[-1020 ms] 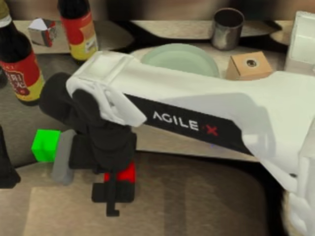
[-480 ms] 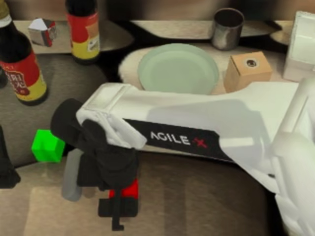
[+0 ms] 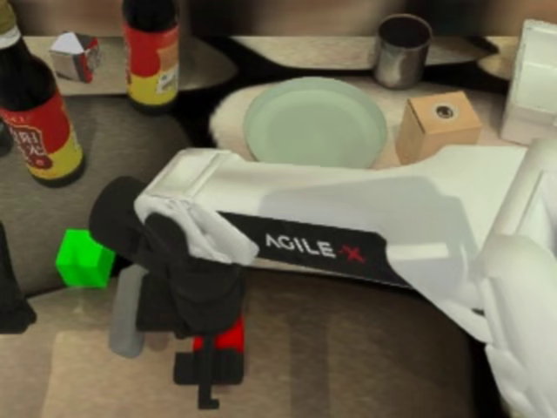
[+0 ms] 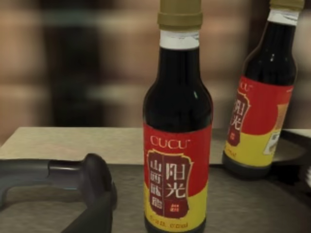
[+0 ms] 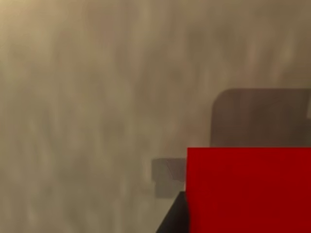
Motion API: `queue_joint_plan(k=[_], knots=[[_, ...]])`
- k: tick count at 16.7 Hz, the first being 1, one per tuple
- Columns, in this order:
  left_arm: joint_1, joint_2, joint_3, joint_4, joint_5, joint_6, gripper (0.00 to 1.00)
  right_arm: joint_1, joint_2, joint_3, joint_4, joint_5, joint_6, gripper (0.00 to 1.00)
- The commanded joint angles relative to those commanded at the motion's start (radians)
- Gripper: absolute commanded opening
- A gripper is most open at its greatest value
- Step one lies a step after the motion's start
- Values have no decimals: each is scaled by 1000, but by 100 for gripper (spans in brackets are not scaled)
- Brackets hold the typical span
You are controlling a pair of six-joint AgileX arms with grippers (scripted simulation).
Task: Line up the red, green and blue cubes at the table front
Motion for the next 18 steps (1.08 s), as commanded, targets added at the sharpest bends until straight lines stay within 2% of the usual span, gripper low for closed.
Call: queue_joint_plan(k=[5,15,18], knots=[[0,0,0,0,0,0,100,0,0,0,0,0,0,98],[0,0,0,0,0,0,100,-1,0,4,-4,0,-1,100],[0,0,0,0,0,0,100,2,-7,71,-76,0,-3,100]])
